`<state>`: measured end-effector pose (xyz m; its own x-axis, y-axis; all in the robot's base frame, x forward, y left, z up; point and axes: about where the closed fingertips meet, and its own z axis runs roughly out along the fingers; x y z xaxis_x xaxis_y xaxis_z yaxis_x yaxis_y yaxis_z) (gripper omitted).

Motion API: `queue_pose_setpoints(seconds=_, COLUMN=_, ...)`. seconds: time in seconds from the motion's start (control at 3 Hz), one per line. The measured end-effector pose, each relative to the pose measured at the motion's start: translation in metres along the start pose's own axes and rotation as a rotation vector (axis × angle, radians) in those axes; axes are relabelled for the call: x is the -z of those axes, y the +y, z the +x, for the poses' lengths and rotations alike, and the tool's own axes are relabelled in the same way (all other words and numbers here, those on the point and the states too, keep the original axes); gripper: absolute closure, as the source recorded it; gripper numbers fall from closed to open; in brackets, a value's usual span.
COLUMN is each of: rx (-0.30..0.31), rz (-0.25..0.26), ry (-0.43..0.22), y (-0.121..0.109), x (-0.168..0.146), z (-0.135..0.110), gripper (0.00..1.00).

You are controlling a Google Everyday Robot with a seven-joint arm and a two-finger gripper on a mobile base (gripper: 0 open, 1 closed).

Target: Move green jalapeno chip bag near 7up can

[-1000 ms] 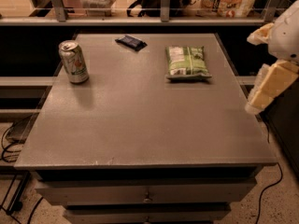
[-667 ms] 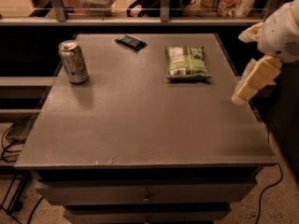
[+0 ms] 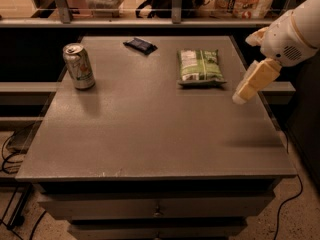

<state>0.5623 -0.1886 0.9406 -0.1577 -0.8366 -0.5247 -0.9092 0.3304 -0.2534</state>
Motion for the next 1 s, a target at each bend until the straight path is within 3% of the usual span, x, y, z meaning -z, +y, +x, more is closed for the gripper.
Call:
queue_pose_setpoints(seconds=0.33, rx=-0.071, rz=0.031, ry=-0.009, y=-0.008, x=-0.009, z=-0.002, gripper=0.00)
queue_pose_setpoints(seconds=1.0, rx=-0.225, rz=0.030, ry=-0.049, y=-0.036, x=-0.071, z=-0.005, gripper=0.00)
